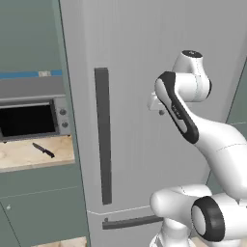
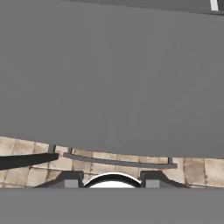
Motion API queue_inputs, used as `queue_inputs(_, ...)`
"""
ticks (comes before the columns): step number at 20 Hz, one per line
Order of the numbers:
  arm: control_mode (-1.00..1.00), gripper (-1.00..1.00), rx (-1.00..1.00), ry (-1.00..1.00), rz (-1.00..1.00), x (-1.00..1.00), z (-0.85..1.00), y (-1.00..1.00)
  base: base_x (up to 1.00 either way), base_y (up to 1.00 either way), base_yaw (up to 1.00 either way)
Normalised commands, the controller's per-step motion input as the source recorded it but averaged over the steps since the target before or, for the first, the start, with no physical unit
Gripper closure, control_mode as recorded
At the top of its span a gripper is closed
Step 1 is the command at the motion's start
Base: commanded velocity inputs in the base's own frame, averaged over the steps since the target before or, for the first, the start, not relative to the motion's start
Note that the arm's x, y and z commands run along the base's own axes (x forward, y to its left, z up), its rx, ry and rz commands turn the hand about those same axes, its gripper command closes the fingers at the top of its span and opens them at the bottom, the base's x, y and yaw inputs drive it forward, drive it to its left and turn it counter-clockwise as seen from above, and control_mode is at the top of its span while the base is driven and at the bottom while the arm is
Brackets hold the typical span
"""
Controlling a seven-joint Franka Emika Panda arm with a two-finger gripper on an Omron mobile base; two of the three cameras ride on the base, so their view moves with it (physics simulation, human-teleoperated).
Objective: Retrieve the butter from the fridge and place it on a plate on the dining table. Then retrieve the butter knife by the fridge and place it near the plate.
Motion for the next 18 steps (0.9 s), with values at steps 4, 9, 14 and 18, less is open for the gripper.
queue_inputs(4,1.00,-1.00,0.00,0.00,0.00,-0.03,0.00,0.00,-0.21,0.07,-0.01)
queue_inputs(9,1.00,-1.00,0.00,0.00,0.00,0.00,0.00,0.00,-0.41,0.42,-0.15)
queue_inputs(14,1.00,-1.00,0.00,0.00,0.00,0.00,0.00,0.00,-0.14,0.71,-0.28)
queue_inputs(18,1.00,-1.00,0.00,0.00,0.00,0.00,0.00,0.00,-0.25,0.49,-0.37)
